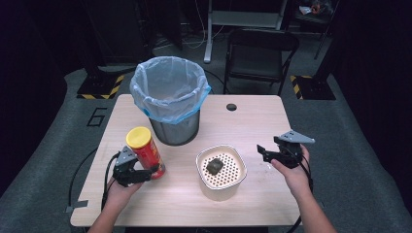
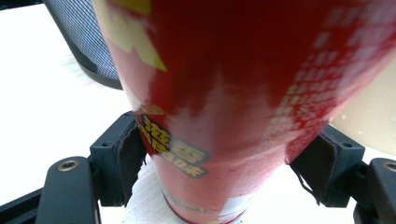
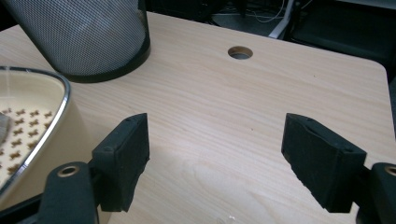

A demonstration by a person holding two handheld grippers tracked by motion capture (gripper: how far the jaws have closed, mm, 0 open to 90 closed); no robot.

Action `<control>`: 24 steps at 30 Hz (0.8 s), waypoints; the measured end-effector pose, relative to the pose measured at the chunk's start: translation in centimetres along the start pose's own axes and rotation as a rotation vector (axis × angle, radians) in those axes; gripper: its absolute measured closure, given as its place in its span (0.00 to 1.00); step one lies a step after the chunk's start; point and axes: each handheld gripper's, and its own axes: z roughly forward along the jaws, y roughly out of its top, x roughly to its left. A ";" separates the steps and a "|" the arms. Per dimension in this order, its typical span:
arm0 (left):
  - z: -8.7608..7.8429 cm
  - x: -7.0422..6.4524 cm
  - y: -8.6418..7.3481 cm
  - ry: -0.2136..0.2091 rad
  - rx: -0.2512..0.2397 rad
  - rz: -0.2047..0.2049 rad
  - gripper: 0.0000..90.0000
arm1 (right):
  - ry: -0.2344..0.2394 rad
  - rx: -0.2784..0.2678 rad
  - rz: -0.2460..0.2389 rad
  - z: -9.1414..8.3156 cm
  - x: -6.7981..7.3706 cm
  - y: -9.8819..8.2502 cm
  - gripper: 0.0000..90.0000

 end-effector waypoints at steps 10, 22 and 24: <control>-1.7 -0.5 2.1 -0.024 0.039 0.012 0.26 | -0.052 0.024 0.029 0.9 0.0 -3.2 0.26; -3.9 -1.3 6.0 -0.045 0.058 0.042 0.26 | -0.065 0.026 0.001 1.6 0.9 -4.9 0.27; -4.0 -1.4 6.3 -0.046 0.059 0.041 0.26 | -0.063 0.033 0.001 1.7 1.0 -5.1 0.27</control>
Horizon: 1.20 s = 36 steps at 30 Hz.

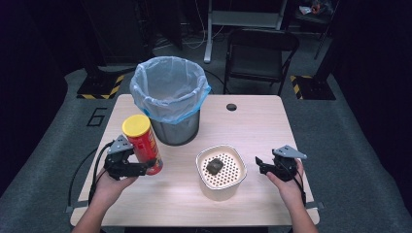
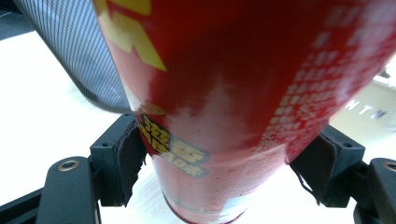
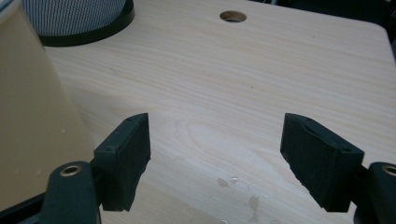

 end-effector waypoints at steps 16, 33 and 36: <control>-3.6 -0.4 13.0 -0.038 -0.026 0.038 0.26 | 0.006 0.016 -0.015 0.1 0.1 -1.2 0.27; -3.9 0.1 23.0 -0.010 -0.043 0.048 0.26 | 0.002 0.015 0.017 0.1 -0.5 -1.5 0.27; -2.3 1.0 23.9 0.005 -0.043 0.025 0.26 | 0.002 0.013 0.013 0.1 -0.6 -1.5 0.27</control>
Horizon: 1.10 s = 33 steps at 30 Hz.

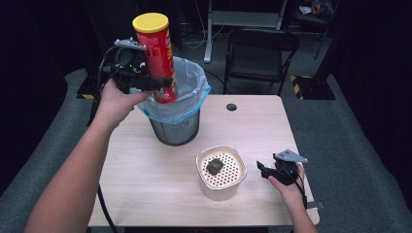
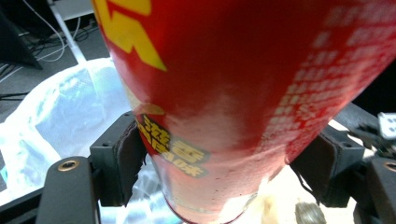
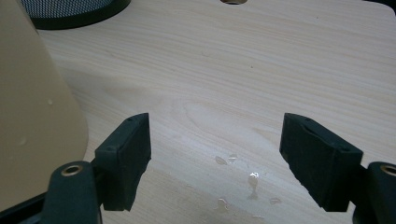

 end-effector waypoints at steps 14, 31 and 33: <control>6.6 3.6 -0.8 0.080 0.053 -0.052 0.26 | 0.003 0.015 0.002 0.2 -0.1 -0.3 0.27; 9.2 6.3 -3.9 0.182 0.073 -0.166 0.15 | 0.021 0.029 -0.017 0.5 0.0 -0.4 0.27; 8.7 6.2 -4.4 0.173 0.071 -0.152 0.16 | 0.012 0.026 -0.020 0.5 -0.1 -0.4 0.27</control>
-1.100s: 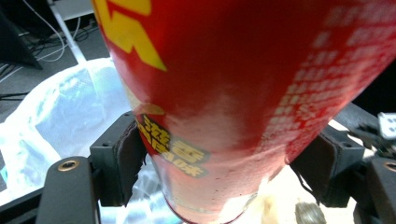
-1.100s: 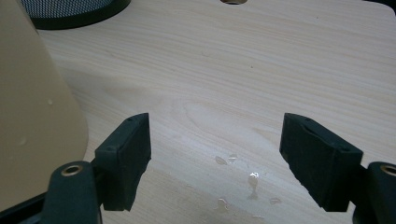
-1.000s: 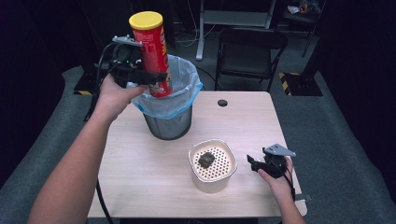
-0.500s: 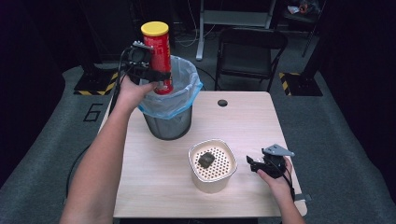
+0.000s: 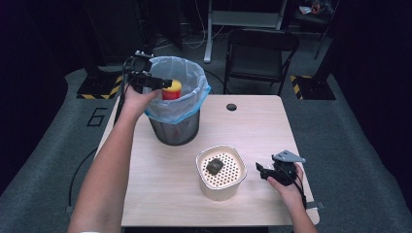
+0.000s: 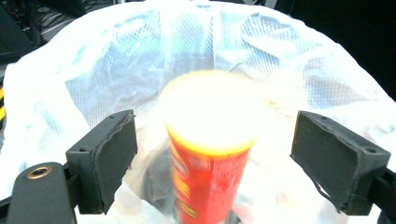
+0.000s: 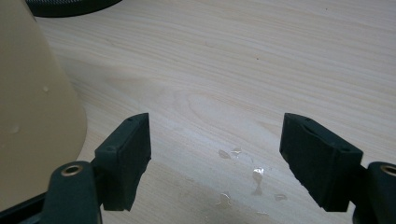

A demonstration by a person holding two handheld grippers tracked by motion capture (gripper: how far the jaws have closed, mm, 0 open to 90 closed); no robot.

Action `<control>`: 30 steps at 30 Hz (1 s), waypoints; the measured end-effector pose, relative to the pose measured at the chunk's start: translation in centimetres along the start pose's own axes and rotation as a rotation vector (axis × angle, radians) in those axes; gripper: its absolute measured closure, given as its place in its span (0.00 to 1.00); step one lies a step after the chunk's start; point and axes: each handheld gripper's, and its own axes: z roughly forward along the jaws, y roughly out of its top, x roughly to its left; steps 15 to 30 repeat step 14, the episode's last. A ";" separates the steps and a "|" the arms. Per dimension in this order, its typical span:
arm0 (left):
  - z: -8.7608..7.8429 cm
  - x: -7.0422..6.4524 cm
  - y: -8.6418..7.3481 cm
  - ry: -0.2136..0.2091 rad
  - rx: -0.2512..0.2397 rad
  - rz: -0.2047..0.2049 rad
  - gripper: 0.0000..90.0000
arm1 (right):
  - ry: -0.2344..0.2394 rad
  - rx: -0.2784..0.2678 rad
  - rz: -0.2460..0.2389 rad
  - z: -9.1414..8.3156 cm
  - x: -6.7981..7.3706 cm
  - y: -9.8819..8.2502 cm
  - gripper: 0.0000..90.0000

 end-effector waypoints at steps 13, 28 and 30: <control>-6.7 -0.5 -4.9 -0.120 -0.028 0.042 0.23 | -0.011 0.017 -0.008 0.0 0.0 -0.2 0.27; -7.2 -0.5 -5.7 -0.131 -0.033 0.046 0.23 | -0.011 0.017 -0.008 0.0 0.0 -0.2 0.27; -7.2 -0.5 -5.7 -0.131 -0.033 0.046 0.23 | -0.011 0.017 -0.008 0.0 0.0 -0.2 0.27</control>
